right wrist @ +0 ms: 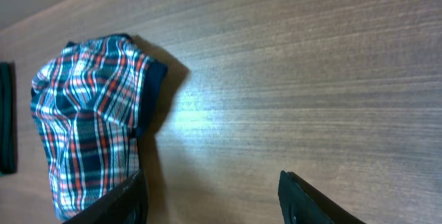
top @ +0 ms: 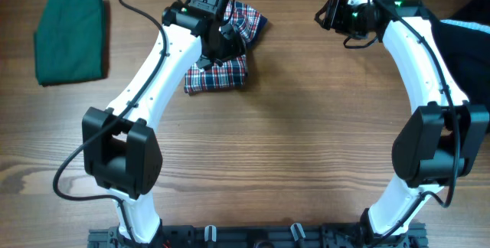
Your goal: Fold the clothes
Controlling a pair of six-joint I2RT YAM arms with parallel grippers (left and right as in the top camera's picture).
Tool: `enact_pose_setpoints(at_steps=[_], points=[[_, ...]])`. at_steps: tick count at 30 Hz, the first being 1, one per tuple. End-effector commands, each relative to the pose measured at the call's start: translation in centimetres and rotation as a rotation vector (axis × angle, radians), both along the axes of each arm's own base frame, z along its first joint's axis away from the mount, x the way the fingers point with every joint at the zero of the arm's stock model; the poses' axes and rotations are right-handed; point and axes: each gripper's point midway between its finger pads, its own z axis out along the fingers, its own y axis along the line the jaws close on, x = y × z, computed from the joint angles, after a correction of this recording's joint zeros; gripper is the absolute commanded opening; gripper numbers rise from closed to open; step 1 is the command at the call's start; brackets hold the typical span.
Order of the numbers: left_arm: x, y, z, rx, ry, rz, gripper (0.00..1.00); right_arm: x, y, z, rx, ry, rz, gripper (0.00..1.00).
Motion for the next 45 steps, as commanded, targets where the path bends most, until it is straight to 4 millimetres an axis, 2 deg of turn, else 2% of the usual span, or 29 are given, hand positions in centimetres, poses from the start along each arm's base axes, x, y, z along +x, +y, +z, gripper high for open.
enact_pose_setpoints(at_steps=[1,3,4,5,8,11,18,22,25,26,27,31,35,40,45], points=[[-0.5,-0.3,-2.2,-0.058,0.061,0.091,0.57,-0.3,0.4,0.3,0.004,-0.006,0.052,0.61],[-0.6,-0.2,-3.3,-0.057,0.063,0.092,0.25,-0.5,0.4,0.2,0.003,-0.001,0.055,0.59],[-0.5,-0.2,-3.9,-0.054,0.056,0.089,0.12,-0.5,0.4,0.2,0.002,-0.001,0.055,0.56],[-0.3,0.0,-4.8,-0.038,0.038,0.07,0.04,-0.4,0.4,0.2,0.003,-0.002,0.054,0.52],[0.0,0.6,-6.7,-0.005,0.026,0.037,0.04,-0.5,0.4,0.2,0.005,0.003,0.052,0.41],[0.1,0.8,-8.1,0.015,0.04,0.001,0.04,-0.6,0.4,0.2,0.007,0.006,0.049,0.36],[2.2,0.1,-11.7,0.069,-0.044,-0.23,0.04,-0.6,0.5,0.2,0.023,0.016,0.031,0.35],[2.0,1.1,-13.6,0.126,-0.029,-0.339,0.04,-0.6,0.5,0.2,0.032,0.02,0.022,0.35],[1.2,3.5,-14.4,0.212,0.025,-0.337,0.04,-0.3,0.6,0.4,0.039,0.013,0.012,0.35],[0.7,5.3,-14.6,0.269,0.063,-0.315,0.04,-0.2,0.6,0.5,0.039,0.005,0.012,0.35],[0.5,6.2,-14.7,0.291,0.082,-0.308,0.04,-0.1,0.6,0.5,0.039,0.0,0.012,0.35],[-0.8,8.9,-14.9,0.317,0.157,-0.335,0.04,0.1,0.6,0.6,0.039,-0.009,0.012,0.36],[-1.4,12.1,-14.9,0.363,0.214,-0.312,0.04,0.1,0.6,0.7,0.037,-0.011,0.014,0.41],[-0.2,16.2,-14.6,0.459,0.199,-0.238,0.04,0.3,0.6,0.8,0.037,-0.02,0.014,0.47],[2.9,19.0,-14.2,0.487,0.09,-0.161,0.07,0.5,0.6,0.9,0.037,-0.031,0.015,0.48]])
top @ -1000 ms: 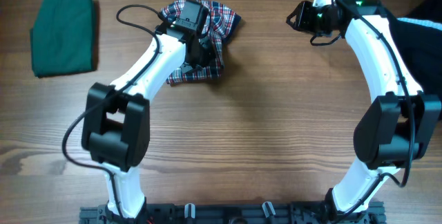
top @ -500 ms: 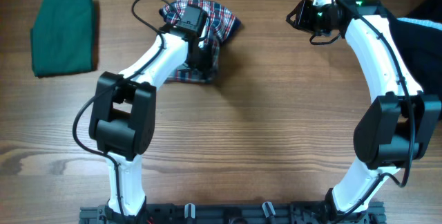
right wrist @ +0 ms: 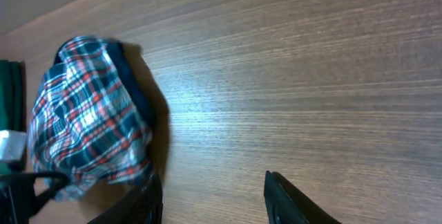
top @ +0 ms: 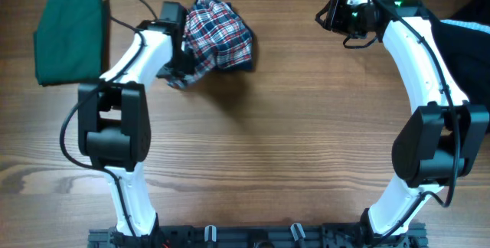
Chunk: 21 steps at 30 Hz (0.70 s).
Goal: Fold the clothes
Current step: 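Drag the bundle leftward with the left gripper beside the green garment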
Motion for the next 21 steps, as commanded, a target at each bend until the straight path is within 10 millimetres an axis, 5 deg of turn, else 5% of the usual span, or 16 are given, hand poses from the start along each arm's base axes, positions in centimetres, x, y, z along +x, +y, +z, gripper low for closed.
enact_pose_setpoints(at_steps=[1,8,13,14,18,21], points=[[1.3,4.7,-2.0,0.106,-0.032,0.057,0.08,0.3,0.2,0.6,0.017,-0.019,0.008,0.48],[3.9,5.8,-0.4,0.092,-0.133,0.089,0.04,0.4,0.2,0.7,0.017,-0.024,0.008,0.49],[4.9,2.7,4.2,-0.06,-0.186,0.043,0.04,0.8,0.3,0.9,0.019,-0.043,0.008,0.54],[5.1,1.9,5.5,-0.103,-0.208,0.03,0.08,0.8,0.3,1.0,0.019,-0.045,0.008,0.55],[5.7,0.1,9.9,-0.223,-0.302,-0.006,0.61,0.8,0.3,0.9,0.018,-0.044,0.008,0.58],[6.0,0.6,11.1,-0.23,-0.335,0.001,0.79,0.8,0.3,0.9,0.018,-0.043,0.009,0.59]])
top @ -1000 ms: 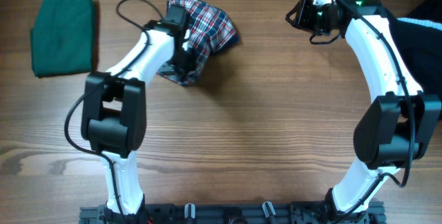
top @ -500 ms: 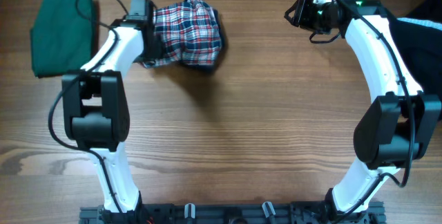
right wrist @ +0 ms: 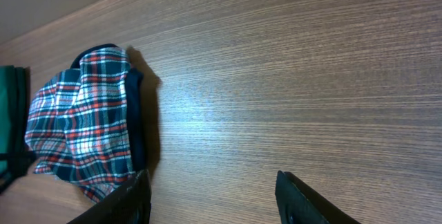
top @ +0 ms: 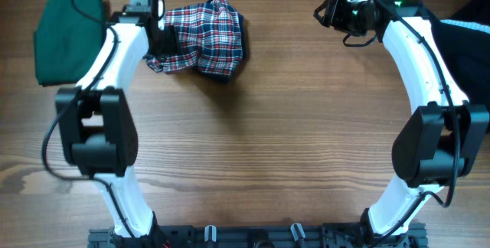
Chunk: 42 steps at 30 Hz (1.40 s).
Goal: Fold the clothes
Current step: 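Drag the bundle leftward with the left gripper beside the green garment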
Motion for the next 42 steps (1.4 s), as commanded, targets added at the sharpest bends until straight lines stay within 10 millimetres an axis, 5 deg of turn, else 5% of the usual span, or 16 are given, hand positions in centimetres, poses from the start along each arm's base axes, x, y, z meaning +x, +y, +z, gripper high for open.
enact_pose_setpoints(at_steps=[1,16,28,35,42], points=[[1.4,-0.6,5.3,-0.09,-0.128,-0.017,0.82,0.1,0.2,0.5,0.016,-0.011,0.009,0.59],[2.3,4.0,1.9,-0.446,-0.105,0.03,0.98,-0.4,0.3,0.2,0.002,0.006,0.029,0.61],[2.5,4.4,-4.5,-0.518,-0.031,0.023,1.0,-0.6,0.4,0.0,0.002,0.017,0.033,0.61],[2.9,4.3,-5.7,-0.53,-0.034,0.018,1.0,-0.7,0.4,-0.1,0.003,0.023,0.031,0.62],[3.7,1.9,-5.8,-0.62,-0.069,-0.055,1.0,-0.7,0.4,-0.1,0.004,0.024,0.03,0.62]])
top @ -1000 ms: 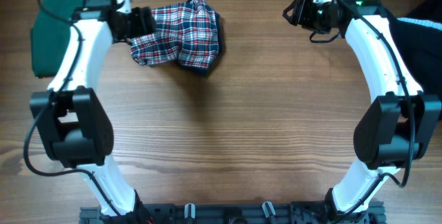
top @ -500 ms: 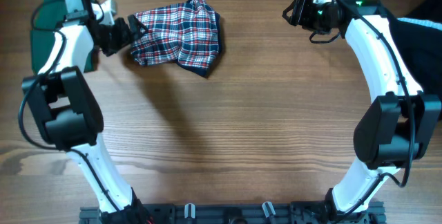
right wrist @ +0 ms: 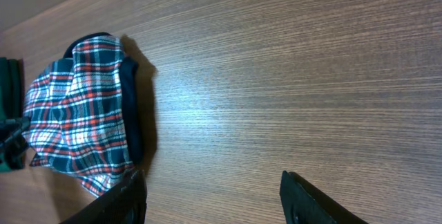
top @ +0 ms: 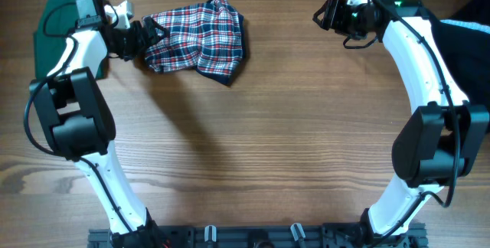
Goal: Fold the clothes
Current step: 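Drag the bundle leftward with the left gripper beside the green garment, then lift the plaid bundle with the left gripper and carry it over the green garment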
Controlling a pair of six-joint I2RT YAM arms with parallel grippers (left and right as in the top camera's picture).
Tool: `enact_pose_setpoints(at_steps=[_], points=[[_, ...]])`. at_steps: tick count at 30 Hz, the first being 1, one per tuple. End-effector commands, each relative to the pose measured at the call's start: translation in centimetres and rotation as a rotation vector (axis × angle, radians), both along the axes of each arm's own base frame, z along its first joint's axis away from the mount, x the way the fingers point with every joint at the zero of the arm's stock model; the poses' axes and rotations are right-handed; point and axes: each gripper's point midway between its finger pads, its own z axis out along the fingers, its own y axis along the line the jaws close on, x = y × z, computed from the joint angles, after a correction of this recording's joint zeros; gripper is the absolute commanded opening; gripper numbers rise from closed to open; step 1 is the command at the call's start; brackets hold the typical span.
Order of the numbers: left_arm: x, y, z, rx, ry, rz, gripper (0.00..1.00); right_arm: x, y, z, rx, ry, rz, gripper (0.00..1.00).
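Observation:
A red, white and blue plaid garment (top: 200, 35) lies bunched near the table's far edge, left of centre, a dark hem on its right side. My left gripper (top: 142, 34) is shut on its left edge, the arm reaching in from the left. In the right wrist view the plaid garment (right wrist: 79, 124) lies at the left, well away from that gripper. My right gripper (top: 325, 14) hovers over bare wood at the far right. In the wrist view the right gripper (right wrist: 210, 200) is open and holds nothing.
A folded green cloth (top: 55, 30) lies at the far left corner, partly under my left arm. A dark garment (top: 468, 30) is heaped at the right edge behind the right arm. The wooden table (top: 253, 148) spreads toward the front.
My left arm has swung to the left and now crosses the green cloth, its gripper still on the plaid garment's left edge. The garment lies about where it was. The right arm has not moved.
The plaid garment first lay crumpled near the far middle with my left gripper down on it. Then it was further left, hanging bunched from the gripper. Later it lay spread sideways on the table, and now the left arm holds its left edge from beside the green cloth.

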Motion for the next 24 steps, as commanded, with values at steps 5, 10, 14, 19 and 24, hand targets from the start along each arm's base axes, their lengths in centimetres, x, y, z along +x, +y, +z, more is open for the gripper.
enact_pose_setpoints(at_steps=[5,10,14,19,24], points=[[0.0,-4.4,-2.5,-0.061,-0.002,-0.113,0.99,0.1,0.4,0.5,0.008,-0.016,0.026,0.62],[0.4,-7.1,-2.0,-0.071,-0.035,-0.169,0.86,0.1,0.4,0.5,0.008,-0.02,0.026,0.62],[0.2,-8.1,-1.9,-0.08,-0.032,-0.188,0.52,0.1,0.4,0.5,0.008,-0.019,0.026,0.62],[0.2,-8.1,-1.9,-0.086,-0.029,-0.185,0.04,0.2,0.4,0.5,0.008,-0.02,0.026,0.62],[0.7,-8.1,-1.0,-0.115,-0.014,-0.137,0.04,0.2,0.4,0.5,0.009,-0.02,0.026,0.63]])
